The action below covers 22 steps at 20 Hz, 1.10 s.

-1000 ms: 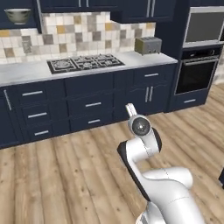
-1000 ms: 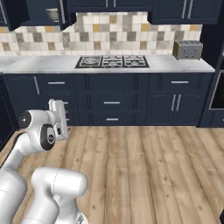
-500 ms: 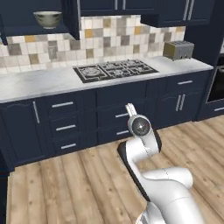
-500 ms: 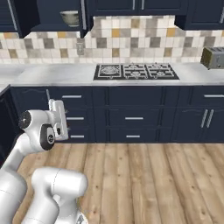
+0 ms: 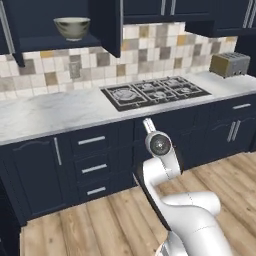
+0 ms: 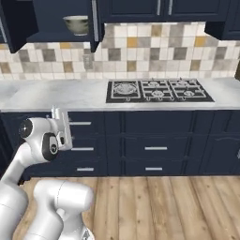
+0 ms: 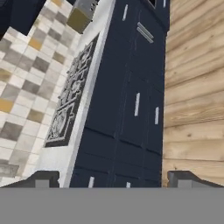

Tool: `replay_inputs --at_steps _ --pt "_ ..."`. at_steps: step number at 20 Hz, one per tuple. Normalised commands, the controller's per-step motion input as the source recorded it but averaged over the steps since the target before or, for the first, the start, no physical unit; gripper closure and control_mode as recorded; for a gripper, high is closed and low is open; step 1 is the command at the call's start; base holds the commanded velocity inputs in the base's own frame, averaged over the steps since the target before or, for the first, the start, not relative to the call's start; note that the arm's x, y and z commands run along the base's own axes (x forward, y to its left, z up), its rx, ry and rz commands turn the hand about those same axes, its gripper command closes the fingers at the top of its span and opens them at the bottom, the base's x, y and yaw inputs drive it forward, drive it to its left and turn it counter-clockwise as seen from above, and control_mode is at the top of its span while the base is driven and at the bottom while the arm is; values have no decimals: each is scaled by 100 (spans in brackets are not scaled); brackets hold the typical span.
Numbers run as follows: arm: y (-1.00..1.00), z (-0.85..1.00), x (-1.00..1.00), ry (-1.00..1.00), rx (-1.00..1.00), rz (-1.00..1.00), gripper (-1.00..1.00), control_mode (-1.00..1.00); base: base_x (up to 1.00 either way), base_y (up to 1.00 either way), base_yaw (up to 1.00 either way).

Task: Take the smaller bowl and place it next to the appetizer plate on the dining counter , and place the larger bowl next to the plate with cooked food.

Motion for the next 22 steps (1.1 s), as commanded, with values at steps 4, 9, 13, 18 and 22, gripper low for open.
replay_inputs --at_steps 4,9,13,18,22 --pt "0 0 0 0 0 0 -100 100 100 78 -7" --pt "0 0 0 0 0 0 -100 100 100 45 -1" --pt "0 0 0 0 0 0 -100 100 100 8 0" --pt "0 0 0 0 0 0 -100 100 77 45 0" --pt "0 0 0 0 0 0 -100 100 59 56 0"
